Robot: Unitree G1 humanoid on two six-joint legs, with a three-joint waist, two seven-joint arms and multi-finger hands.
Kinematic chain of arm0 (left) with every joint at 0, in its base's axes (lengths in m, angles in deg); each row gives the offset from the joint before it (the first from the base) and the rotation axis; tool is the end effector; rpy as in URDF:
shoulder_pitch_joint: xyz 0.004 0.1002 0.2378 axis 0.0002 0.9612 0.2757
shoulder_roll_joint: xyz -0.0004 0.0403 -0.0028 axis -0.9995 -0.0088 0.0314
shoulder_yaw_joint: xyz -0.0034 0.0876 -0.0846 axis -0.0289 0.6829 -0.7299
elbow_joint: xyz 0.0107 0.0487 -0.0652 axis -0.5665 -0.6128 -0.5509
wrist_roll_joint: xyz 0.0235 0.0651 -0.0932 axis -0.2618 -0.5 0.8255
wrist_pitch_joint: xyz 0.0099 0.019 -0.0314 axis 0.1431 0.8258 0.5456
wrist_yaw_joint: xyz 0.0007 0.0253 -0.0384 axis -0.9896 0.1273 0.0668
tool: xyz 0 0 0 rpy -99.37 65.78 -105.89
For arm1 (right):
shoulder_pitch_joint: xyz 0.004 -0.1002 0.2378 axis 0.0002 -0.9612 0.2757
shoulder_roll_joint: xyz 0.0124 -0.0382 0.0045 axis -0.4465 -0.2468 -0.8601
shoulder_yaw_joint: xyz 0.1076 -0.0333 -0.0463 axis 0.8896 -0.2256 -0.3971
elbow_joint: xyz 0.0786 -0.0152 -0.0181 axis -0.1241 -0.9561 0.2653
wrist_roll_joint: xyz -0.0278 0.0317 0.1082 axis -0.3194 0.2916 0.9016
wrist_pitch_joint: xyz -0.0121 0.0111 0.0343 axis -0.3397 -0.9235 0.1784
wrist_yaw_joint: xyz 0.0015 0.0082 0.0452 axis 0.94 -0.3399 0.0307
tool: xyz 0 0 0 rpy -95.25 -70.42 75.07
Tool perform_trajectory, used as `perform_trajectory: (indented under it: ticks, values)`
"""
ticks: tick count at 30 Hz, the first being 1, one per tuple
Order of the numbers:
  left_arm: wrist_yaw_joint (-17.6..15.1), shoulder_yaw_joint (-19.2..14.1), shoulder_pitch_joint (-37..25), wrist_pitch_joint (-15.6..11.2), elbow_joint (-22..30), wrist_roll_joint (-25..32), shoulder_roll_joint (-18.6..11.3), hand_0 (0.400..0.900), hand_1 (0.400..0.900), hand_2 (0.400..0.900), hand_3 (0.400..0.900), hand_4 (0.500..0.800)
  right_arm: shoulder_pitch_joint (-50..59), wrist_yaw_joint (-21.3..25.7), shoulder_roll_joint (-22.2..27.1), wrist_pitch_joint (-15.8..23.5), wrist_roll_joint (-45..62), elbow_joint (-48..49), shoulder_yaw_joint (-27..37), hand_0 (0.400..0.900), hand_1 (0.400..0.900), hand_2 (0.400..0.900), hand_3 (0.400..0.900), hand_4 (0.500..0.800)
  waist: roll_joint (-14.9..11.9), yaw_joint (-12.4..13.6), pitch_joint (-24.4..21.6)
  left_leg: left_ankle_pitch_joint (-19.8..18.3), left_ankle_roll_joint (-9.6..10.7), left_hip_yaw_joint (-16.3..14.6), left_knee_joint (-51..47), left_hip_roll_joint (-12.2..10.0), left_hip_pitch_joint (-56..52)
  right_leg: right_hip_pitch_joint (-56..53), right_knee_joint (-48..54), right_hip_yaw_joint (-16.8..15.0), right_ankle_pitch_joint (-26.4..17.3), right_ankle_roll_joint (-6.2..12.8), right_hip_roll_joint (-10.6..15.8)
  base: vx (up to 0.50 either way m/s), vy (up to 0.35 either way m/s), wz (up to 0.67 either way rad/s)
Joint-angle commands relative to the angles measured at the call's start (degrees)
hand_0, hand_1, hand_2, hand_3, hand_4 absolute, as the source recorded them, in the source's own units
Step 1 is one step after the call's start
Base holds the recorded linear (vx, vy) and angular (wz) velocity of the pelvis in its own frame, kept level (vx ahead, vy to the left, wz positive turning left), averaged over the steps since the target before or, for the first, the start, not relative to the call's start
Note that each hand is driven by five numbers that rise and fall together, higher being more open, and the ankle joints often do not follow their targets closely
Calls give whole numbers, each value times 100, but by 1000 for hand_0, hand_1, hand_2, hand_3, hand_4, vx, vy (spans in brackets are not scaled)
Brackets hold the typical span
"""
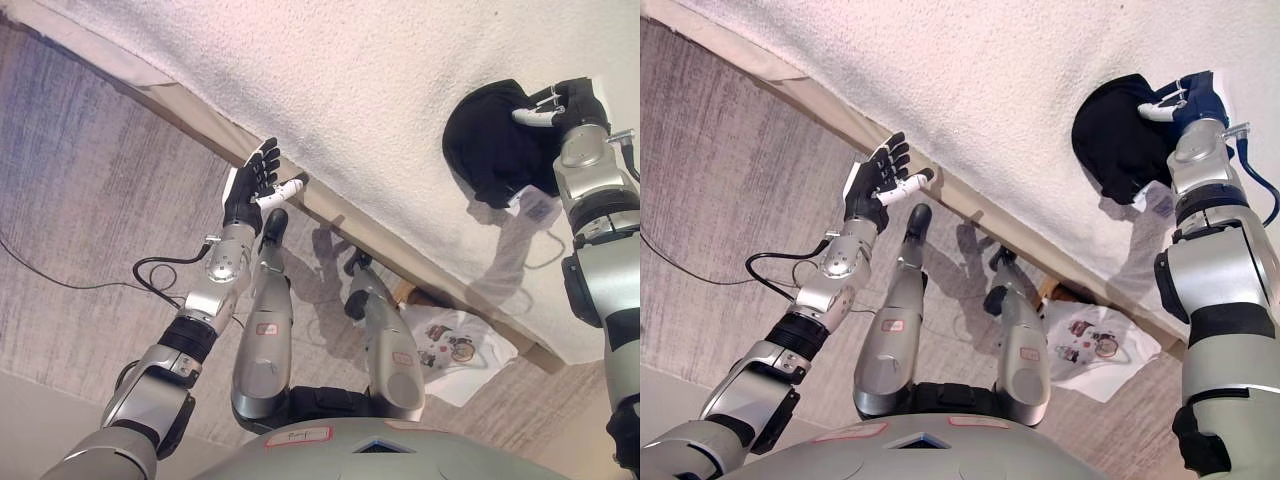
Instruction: Put the clothes on the bed into the basket.
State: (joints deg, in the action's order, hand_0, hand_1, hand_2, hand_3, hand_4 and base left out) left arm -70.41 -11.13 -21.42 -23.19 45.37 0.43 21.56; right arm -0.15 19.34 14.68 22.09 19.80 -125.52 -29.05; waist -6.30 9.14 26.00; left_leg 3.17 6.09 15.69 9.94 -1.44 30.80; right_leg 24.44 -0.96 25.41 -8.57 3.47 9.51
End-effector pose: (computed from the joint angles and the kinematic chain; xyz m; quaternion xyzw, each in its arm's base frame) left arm 0.2788 0.1643 0.0202 0.0082 0.0303 -0.0188 0.9993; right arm 0.3701 -0.3052 0.1475 -0.3521 0.1265 -0.2134 0.9025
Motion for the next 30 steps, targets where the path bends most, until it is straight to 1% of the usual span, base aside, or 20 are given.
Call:
perform_trajectory:
  ticks: [1,4,5,8,9,10,11,12,13,15,16,17,18,22,23,24,27,28,30]
  values:
    - [-50,-173,178,-392,586,36,-68,900,900,900,900,800,246,402,240,174,250,364,-176,400,400,400,400,500,-21,-136,-86,-616,-375,-491,-65,135,-754,-314,-490,-377,424,296,-11,-9,25,-4]
    - [-59,-234,233,-390,545,41,-72,900,900,900,900,800,16,499,200,228,298,625,5,400,400,400,400,500,-38,-210,-264,-507,-388,-492,-323,148,-994,-523,-363,-357,344,337,21,10,37,-5]
    - [-51,-261,285,-391,561,19,-79,900,900,900,900,800,-96,529,167,247,298,727,61,400,400,400,400,500,-36,-222,-323,-499,-387,-525,-441,108,-1147,-634,-312,-378,334,347,1,18,47,-10]
    - [-60,-352,356,-397,510,-53,-62,900,900,900,900,800,-506,654,118,339,323,1134,327,400,400,400,400,500,-66,-340,-585,-413,-420,-572,-648,122,-1406,-865,-183,-379,244,390,42,32,48,-14]
    - [-60,-348,363,-397,511,-53,-64,900,900,900,900,800,-523,658,117,333,319,1147,336,400,400,400,400,500,-68,-335,-582,-406,-421,-574,-667,120,-1426,-880,-172,-380,240,391,40,21,49,-16]
    - [-101,-415,391,-399,509,-71,-54,900,900,900,900,800,-759,818,-83,327,241,1623,459,400,400,400,400,500,-68,-383,-660,-394,-435,-621,-744,120,-1559,-978,-123,-413,211,403,38,29,108,-34]
    - [-122,-543,479,-375,514,-170,-44,900,900,900,900,800,-1262,849,-84,375,83,2287,679,400,400,400,400,500,-48,-517,-857,-388,-470,-701,-891,138,-1750,-1114,-39,-476,153,436,59,23,142,-46]
    - [-129,-593,550,-365,521,-184,-28,900,900,900,900,800,-1533,897,-85,378,4,2649,793,400,400,400,400,500,-39,-567,-929,-381,-487,-753,-953,140,-1858,-1183,0,-496,127,462,72,22,112,-36]
    - [-129,-584,562,-364,525,-185,-32,900,900,900,900,800,-1569,900,-85,362,-6,2683,812,400,400,400,400,500,-42,-553,-928,-376,-488,-759,-970,138,-1882,-1200,9,-500,123,464,70,6,78,-29]
    - [-108,-706,692,-351,569,-253,-24,900,900,900,900,800,-2204,918,-106,356,-217,3636,1145,400,400,400,400,500,-16,-699,-1085,-394,-542,-895,-1079,168,-2120,-1338,82,-623,32,516,109,-2,121,-46]
    - [-68,-789,778,-341,619,-263,-25,900,900,900,900,800,-2611,885,-156,376,-319,4086,1316,400,400,400,400,500,-13,-767,-1171,-409,-570,-966,-1119,195,-2204,-1380,115,-677,-32,549,132,-28,177,-72]
    - [4,-875,892,-326,623,-302,6,900,900,900,900,800,-3181,872,-282,448,-460,4552,1615,400,400,400,400,500,13,-874,-1301,-427,-620,-1083,-1196,234,-2345,-1448,182,-740,-117,610,161,-10,124,-55]
    - [6,-861,903,-327,624,-302,1,900,900,900,900,800,-3224,870,-287,433,-470,4588,1638,400,400,400,400,500,5,-846,-1305,-422,-623,-1101,-1214,233,-2368,-1457,193,-757,-124,612,158,-29,113,-53]
    - [146,-1033,1134,-295,647,-419,39,900,900,900,900,800,-4094,805,-289,443,-854,5484,2304,400,400,400,400,500,-20,-1001,-1557,-434,-702,-1389,-1449,283,-2658,-1539,324,-974,-327,721,202,-26,84,-45]
    - [234,-1093,1199,-292,669,-486,56,900,900,900,900,800,-4397,817,-306,474,-963,5714,2567,400,400,400,400,500,-25,-1084,-1634,-439,-726,-1459,-1487,314,-2699,-1546,362,-1036,-393,752,229,-25,63,-31]
    - [235,-1081,1204,-293,670,-487,53,900,900,900,900,800,-4429,813,-311,463,-970,5742,2586,400,400,400,400,500,-30,-1066,-1643,-440,-728,-1468,-1487,316,-2699,-1545,367,-1045,-398,754,230,-38,56,-27]
    - [355,-1109,1260,-253,613,-615,100,900,900,900,900,800,-4777,811,-312,455,-1110,5975,2979,400,400,400,400,500,-55,-1229,-1742,-510,-782,-1718,-1494,367,-2800,-1536,447,-1213,-574,813,283,-49,57,-41]
    - [356,-1106,1264,-253,614,-616,100,900,900,900,900,800,-4788,808,-314,450,-1113,5986,2986,400,400,400,400,500,-58,-1208,-1744,-513,-785,-1737,-1494,368,-2805,-1534,456,-1233,-584,816,281,-60,40,-45]
    - [429,-1136,1298,-227,583,-647,124,900,900,900,900,800,-4931,841,-306,436,-1148,5942,3179,400,400,400,400,500,-62,-1341,-1784,-553,-816,-1957,-1494,384,-2851,-1482,531,-1383,-715,859,294,-69,52,-54]
